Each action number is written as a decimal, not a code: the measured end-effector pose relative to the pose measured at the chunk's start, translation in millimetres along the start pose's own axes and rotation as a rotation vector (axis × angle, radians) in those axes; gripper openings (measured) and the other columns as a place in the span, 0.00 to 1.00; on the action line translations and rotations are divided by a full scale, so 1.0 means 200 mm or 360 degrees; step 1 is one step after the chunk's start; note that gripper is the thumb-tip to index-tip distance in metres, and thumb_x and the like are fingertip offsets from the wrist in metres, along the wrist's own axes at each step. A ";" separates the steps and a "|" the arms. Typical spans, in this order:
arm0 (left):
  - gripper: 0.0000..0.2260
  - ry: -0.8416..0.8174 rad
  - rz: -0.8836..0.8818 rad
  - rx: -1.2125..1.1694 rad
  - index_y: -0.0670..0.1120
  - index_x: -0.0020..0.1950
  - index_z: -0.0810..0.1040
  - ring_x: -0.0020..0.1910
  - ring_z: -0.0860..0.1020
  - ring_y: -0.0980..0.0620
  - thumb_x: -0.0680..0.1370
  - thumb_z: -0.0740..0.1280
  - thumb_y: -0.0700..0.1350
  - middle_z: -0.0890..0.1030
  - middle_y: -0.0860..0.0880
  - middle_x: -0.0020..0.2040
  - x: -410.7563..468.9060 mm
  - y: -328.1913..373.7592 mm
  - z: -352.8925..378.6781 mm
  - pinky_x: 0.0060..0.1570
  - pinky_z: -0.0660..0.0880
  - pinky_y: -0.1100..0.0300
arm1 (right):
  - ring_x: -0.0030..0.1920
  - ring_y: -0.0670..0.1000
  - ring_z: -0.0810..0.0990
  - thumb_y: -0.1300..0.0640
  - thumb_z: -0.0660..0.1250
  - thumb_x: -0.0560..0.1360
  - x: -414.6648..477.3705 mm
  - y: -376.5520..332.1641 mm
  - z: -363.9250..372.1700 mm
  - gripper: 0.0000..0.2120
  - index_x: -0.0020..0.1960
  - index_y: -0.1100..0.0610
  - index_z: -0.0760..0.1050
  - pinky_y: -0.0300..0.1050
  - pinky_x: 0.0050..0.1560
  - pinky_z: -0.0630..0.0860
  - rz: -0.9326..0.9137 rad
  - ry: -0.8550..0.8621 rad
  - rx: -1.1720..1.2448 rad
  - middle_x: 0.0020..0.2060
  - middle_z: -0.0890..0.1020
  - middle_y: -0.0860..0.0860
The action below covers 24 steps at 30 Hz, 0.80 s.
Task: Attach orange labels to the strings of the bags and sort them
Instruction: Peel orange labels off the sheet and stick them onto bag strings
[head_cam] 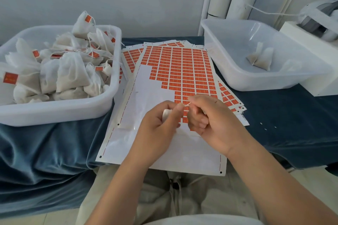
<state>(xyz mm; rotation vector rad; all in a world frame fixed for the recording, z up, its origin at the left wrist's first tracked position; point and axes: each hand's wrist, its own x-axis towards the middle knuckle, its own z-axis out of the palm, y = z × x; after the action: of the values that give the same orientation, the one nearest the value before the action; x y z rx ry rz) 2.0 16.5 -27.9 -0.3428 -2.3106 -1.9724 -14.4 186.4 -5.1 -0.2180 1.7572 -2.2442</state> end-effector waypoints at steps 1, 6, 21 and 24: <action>0.16 0.0013 -0.0014 0.0017 0.54 0.41 0.78 0.41 0.81 0.58 0.82 0.60 0.61 0.81 0.55 0.38 0.00 0.00 0.00 0.44 0.78 0.68 | 0.26 0.47 0.63 0.52 0.67 0.78 0.00 0.00 -0.01 0.17 0.32 0.54 0.69 0.40 0.30 0.67 -0.0005 -0.0028 0.0131 0.24 0.67 0.49; 0.20 -0.0050 0.0005 0.0154 0.49 0.41 0.75 0.38 0.78 0.59 0.84 0.55 0.59 0.79 0.56 0.36 0.01 0.03 -0.04 0.39 0.73 0.71 | 0.25 0.45 0.63 0.54 0.67 0.79 -0.01 -0.02 -0.02 0.20 0.29 0.54 0.70 0.38 0.30 0.69 -0.0124 -0.0075 0.0499 0.22 0.67 0.47; 0.23 -0.0470 -0.0402 0.0050 0.56 0.55 0.85 0.53 0.84 0.59 0.85 0.54 0.66 0.87 0.57 0.52 -0.01 0.06 -0.07 0.58 0.81 0.61 | 0.32 0.44 0.75 0.46 0.64 0.82 -0.01 -0.13 -0.04 0.14 0.42 0.52 0.80 0.41 0.47 0.80 -0.0135 -0.0219 0.1039 0.30 0.74 0.46; 0.21 -0.0658 -0.0745 0.0334 0.52 0.56 0.86 0.38 0.84 0.55 0.87 0.56 0.61 0.89 0.50 0.44 0.00 0.06 -0.19 0.45 0.83 0.60 | 0.27 0.43 0.66 0.44 0.67 0.82 -0.01 -0.20 -0.14 0.14 0.42 0.50 0.80 0.36 0.31 0.72 -0.0203 0.0116 0.0575 0.28 0.70 0.45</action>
<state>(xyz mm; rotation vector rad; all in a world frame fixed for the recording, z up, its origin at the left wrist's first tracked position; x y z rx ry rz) 1.7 -20.2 -10.4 -0.2225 -3.0705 -1.9553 -25.4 222.0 26.1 -0.1773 1.3690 -2.6414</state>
